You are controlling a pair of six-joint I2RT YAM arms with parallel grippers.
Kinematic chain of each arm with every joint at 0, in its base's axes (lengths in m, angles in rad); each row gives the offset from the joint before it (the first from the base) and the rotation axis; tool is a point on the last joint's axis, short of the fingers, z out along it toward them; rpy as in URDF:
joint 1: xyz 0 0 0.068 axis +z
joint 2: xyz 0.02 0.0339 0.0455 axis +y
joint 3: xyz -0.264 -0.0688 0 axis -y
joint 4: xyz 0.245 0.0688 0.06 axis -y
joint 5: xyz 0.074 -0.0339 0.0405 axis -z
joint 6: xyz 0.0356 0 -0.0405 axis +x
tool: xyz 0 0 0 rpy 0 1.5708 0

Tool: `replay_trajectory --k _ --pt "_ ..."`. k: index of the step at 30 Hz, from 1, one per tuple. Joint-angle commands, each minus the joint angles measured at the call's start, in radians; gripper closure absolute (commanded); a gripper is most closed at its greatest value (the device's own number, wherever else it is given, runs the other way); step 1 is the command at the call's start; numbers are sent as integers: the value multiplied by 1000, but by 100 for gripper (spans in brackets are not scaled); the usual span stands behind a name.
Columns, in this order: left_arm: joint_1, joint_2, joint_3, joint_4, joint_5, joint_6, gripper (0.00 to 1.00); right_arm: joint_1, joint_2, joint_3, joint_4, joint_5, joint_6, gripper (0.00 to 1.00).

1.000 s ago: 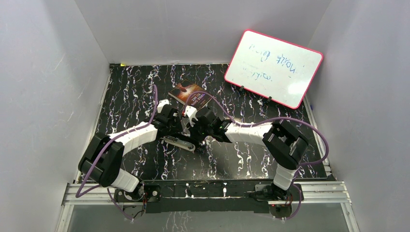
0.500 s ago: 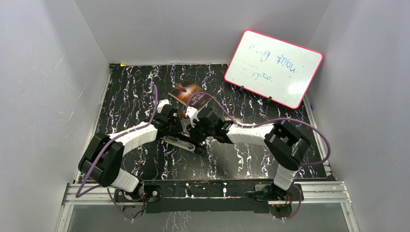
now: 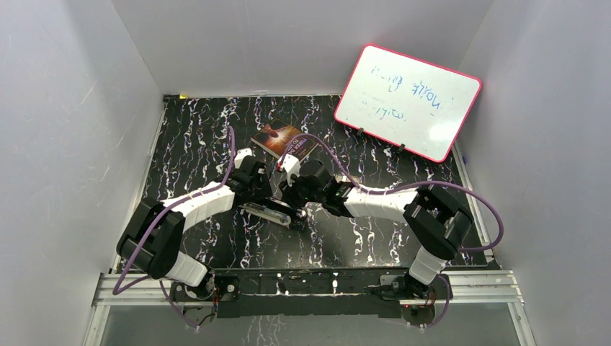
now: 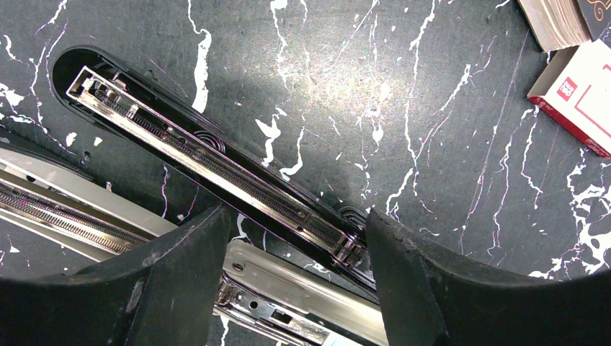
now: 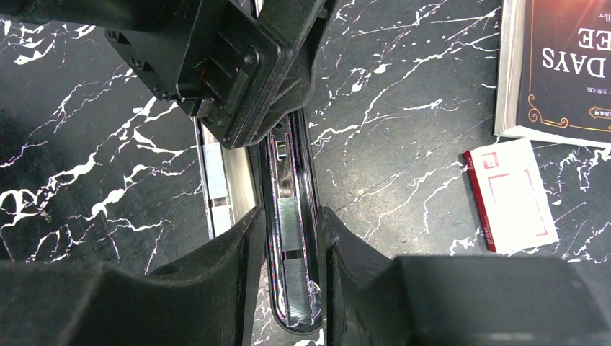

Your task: Load the staples into the stapler

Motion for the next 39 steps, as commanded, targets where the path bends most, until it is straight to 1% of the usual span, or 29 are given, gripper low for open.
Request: replay_trajectory --k 1,5,14,23,26,30,34,36,39 --pt "-4 -28 7 -56 -31 17 32 1 6 29 62 28 10 60" --pt "-5 -28 4 -53 -27 14 32 -3 26 33 61 30 17 60" --pt "-5 -21 24 -53 -21 24 32 -6 66 33 95 -28 11 59" --pt "-4 -37 143 -86 -8 65 30 -6 24 -4 102 -28 -42 57" --pt "-6 -77 175 -87 -6 78 28 -7 -23 -56 143 -84 -72 56" --pt "-2 -156 186 -101 -30 75 26 -7 -44 -120 232 -213 -136 56" --pt "8 -269 127 -117 -47 32 23 -5 -19 -166 373 -324 -147 56" --pt "17 -335 82 -129 -48 0 22 -4 12 -153 388 -346 -135 56" --pt "23 -429 33 -165 -66 -34 22 0 57 -124 379 -331 -118 56"
